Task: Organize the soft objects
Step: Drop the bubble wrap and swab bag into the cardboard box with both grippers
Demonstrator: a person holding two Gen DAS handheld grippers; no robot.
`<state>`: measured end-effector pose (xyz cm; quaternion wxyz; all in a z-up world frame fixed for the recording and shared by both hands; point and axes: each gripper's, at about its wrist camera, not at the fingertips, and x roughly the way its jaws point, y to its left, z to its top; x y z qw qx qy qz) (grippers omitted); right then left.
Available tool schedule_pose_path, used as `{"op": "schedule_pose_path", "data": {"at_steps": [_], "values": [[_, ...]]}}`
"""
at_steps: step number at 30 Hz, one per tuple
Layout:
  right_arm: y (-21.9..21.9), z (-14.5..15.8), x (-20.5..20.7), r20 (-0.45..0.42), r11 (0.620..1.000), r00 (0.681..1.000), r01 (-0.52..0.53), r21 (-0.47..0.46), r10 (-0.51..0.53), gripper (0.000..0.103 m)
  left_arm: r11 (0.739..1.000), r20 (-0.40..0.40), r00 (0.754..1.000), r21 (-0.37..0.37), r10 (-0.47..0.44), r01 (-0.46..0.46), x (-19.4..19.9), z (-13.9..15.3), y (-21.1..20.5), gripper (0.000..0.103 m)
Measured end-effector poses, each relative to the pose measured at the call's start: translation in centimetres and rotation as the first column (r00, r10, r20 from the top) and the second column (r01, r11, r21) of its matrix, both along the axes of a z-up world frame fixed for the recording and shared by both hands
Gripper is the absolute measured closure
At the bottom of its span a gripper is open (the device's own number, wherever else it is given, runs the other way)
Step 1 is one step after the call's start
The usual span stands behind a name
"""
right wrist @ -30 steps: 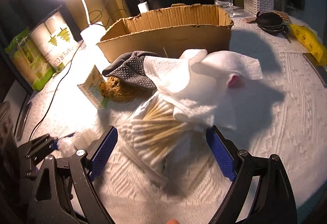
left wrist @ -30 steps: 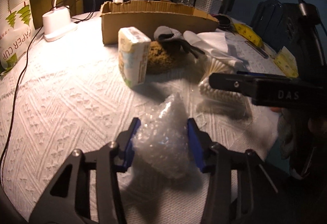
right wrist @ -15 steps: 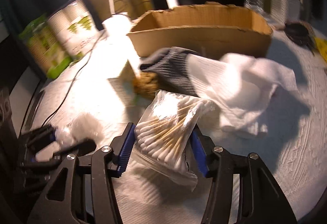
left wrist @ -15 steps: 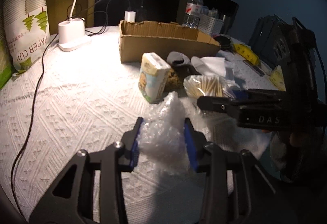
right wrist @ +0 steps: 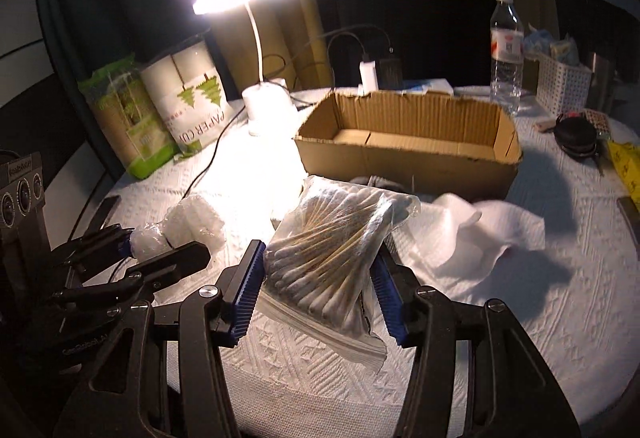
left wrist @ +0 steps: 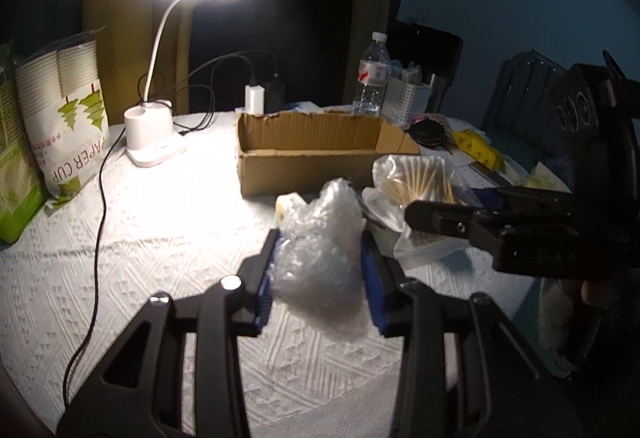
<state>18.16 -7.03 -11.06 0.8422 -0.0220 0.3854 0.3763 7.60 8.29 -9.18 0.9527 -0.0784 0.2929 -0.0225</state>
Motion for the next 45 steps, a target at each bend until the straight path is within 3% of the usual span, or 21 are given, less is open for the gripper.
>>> {"op": "schedule_pose_path", "data": {"at_steps": [4,8,14,22,31,45], "values": [[-1.0,1.4,0.7,0.026,0.999,1.0,0.01,0.032,-0.01,0.047,1.0,0.032,0.999,0.031,-0.001,0.0,1.0,1.6,-0.5,0.064],[-1.6,2.5,1.6,0.055,0.999,0.998,0.017,0.047,-0.02,0.047,0.99,0.079,0.996,0.137,0.028,-0.039,2.1,2.9,-1.5,0.064],[-2.6,3.1,3.1,0.106,0.998,0.993,0.042,0.036,-0.045,0.047,0.984,0.098,0.995,0.173,0.019,-0.036,4.5,4.5,-2.3,0.064],[-4.4,3.0,6.4,0.105,0.997,0.992,0.072,0.038,-0.075,0.047,0.986,0.093,0.995,0.162,0.02,-0.035,8.8,4.9,-3.0,0.064],[-5.6,2.4,10.5,0.076,0.994,0.993,0.086,0.065,-0.091,0.047,0.981,0.156,0.988,0.188,0.019,-0.048,12.5,5.6,-3.7,0.064],[-5.4,0.9,15.6,0.046,0.994,0.995,0.085,0.076,-0.088,0.047,0.997,0.091,0.996,0.077,0.018,-0.026,19.1,3.4,-2.9,0.064]]}}
